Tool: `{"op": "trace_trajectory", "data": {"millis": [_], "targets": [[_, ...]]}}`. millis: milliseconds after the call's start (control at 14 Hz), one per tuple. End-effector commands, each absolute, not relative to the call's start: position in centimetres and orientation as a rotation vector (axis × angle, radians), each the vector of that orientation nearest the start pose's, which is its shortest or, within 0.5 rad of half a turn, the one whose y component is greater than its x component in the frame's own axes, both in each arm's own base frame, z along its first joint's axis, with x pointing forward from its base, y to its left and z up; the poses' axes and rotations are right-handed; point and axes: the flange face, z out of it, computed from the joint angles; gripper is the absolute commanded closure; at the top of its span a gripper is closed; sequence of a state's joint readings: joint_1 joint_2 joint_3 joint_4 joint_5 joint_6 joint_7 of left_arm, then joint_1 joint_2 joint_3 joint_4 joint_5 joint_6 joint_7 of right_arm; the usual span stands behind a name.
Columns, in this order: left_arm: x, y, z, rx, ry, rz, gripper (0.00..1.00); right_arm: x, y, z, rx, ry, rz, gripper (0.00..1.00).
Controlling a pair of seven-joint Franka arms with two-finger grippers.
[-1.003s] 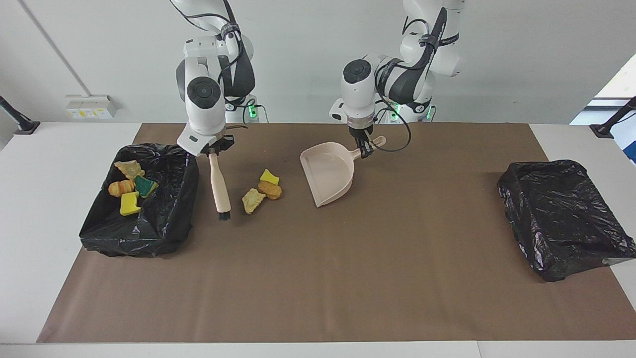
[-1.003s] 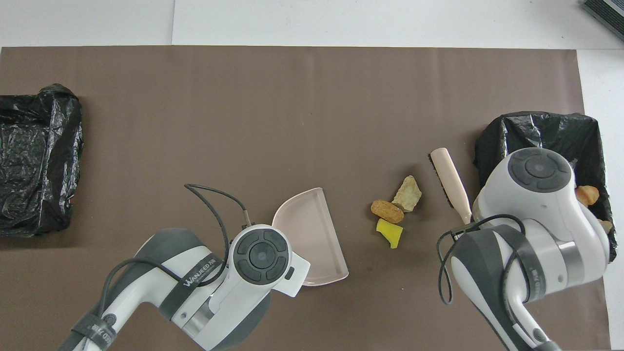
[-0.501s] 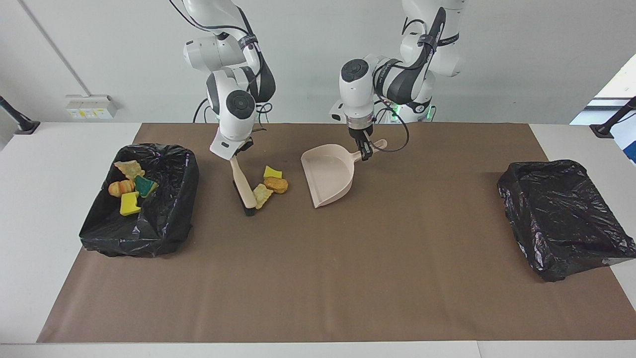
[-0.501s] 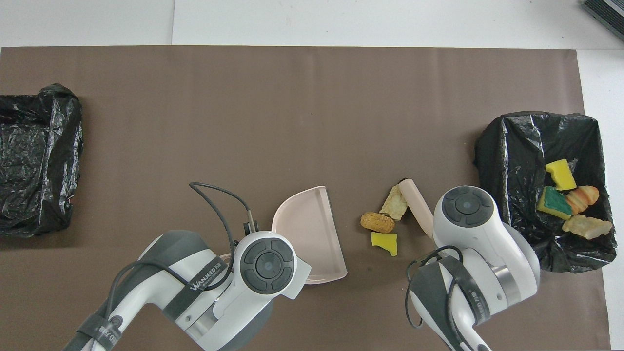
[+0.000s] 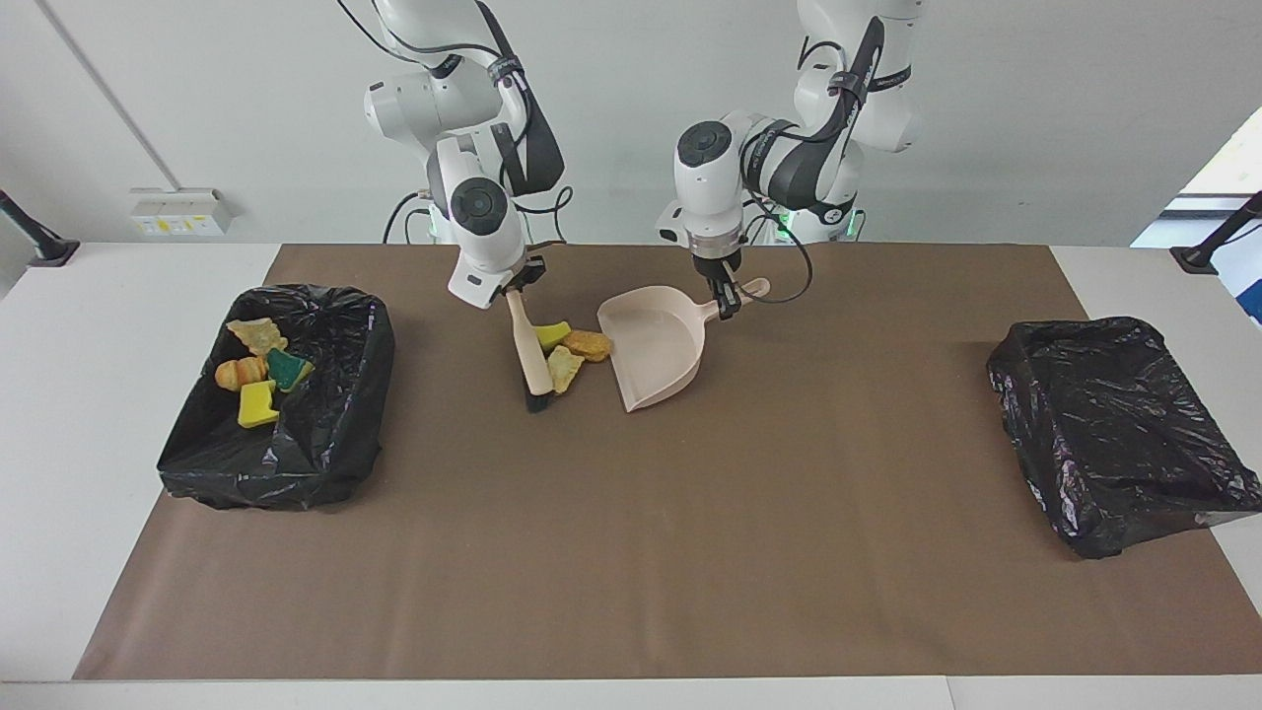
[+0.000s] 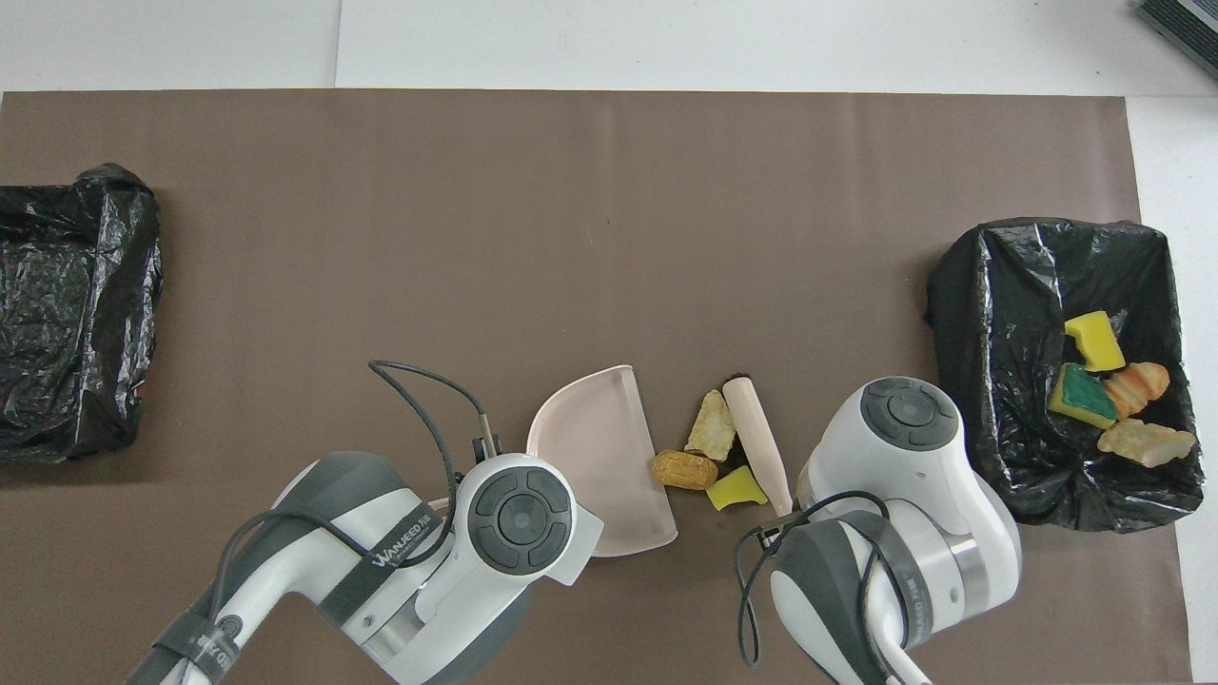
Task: Sweep and dump trash in bin
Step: 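Sweep the trash pieces into the dustpan with the right gripper's brush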
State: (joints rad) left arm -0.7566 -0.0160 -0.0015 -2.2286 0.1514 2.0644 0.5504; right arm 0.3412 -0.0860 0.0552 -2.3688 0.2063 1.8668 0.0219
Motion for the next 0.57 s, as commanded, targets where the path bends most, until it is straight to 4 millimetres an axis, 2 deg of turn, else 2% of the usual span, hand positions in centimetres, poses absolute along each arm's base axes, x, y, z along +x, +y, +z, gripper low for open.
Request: {"op": "trace_trajectory", "data": {"millis": [0,215,358,501], "targets": [[36.5,-33.6,36.7,-2.284,1.905,0.176,1.00,37.5,22.0,34.1,-2.856,-0.293,0.664,1.00],[36.7,-33.4,36.7,-2.289,1.902,0.168,1.00,36.6,25.6,35.4,-2.710,-0.198,0.685,1.00],[36.7,-33.4,36.6,-2.291,1.901,0.164,1.00,37.2,26.5,36.4,-2.671,-0.150,0.683,1.00],[36.7,-33.3,36.6,-2.292,1.900,0.164,1.00,38.2,27.3,38.7,-2.665,-0.141,0.660,1.00]]}}
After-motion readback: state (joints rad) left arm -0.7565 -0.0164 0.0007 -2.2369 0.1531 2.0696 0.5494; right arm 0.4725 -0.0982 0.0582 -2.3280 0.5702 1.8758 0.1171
